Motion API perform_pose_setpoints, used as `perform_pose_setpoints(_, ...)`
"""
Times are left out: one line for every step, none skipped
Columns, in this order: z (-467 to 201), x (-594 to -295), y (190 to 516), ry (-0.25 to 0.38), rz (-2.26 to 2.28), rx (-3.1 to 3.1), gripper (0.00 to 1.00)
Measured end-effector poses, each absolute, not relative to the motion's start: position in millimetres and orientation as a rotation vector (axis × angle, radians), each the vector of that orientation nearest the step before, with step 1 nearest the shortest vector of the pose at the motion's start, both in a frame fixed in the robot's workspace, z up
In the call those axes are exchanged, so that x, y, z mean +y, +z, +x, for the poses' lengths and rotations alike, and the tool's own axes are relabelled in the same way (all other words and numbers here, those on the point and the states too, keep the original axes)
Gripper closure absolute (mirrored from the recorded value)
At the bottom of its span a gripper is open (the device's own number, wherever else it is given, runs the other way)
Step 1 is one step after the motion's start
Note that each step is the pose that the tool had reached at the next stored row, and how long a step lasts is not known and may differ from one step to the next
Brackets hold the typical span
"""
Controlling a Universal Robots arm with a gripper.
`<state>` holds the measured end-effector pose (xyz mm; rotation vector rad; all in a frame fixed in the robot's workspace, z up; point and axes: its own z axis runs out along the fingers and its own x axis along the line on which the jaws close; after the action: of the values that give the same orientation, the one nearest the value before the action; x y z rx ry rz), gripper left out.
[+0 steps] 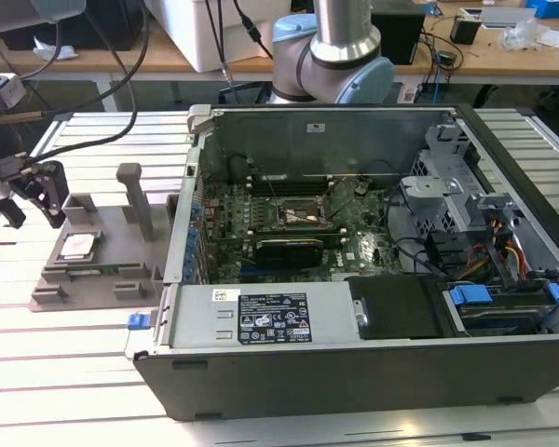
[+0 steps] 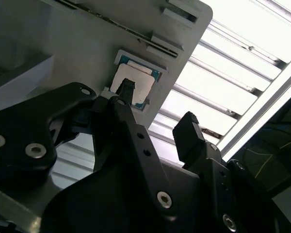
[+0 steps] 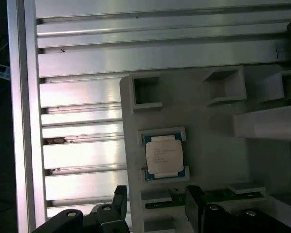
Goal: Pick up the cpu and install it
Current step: 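Pick up the cpu and move it towards the insertion slot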
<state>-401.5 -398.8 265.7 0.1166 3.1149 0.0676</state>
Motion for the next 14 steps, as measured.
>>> perform_pose_setpoints(-401,-399,265,0.068,0.117,3.115,0.4)
perform_pose_setpoints(-401,-399,264,0.068,0.117,3.115,0.4)
perform_pose_setpoints(-401,-399,263,0.068,0.117,3.115,0.4)
perform_pose_setpoints(-401,-399,262,0.068,0.117,3.115,0.4)
perform_pose_setpoints(-401,-399,261,0.068,0.117,3.115,0.4)
perform_pose_setpoints(-401,-399,261,0.068,0.117,3.115,0.4)
perform_pose_setpoints(-401,-399,259,0.068,0.117,3.115,0.4)
perform_pose_setpoints(-401,-399,259,0.068,0.117,3.115,0.4)
perform_pose_setpoints(-401,-399,257,0.068,0.117,3.115,0.4)
perform_pose_setpoints(-401,-399,255,0.068,0.117,3.115,0.4)
perform_pose_setpoints(-401,-399,254,0.068,0.117,3.115,0.4)
perform_pose_setpoints(-401,-399,253,0.068,0.117,3.115,0.4)
perform_pose_setpoints(-401,-399,253,0.068,0.117,3.115,0.4)
perform_pose_setpoints(-400,-399,252,0.068,0.117,3.115,0.4)
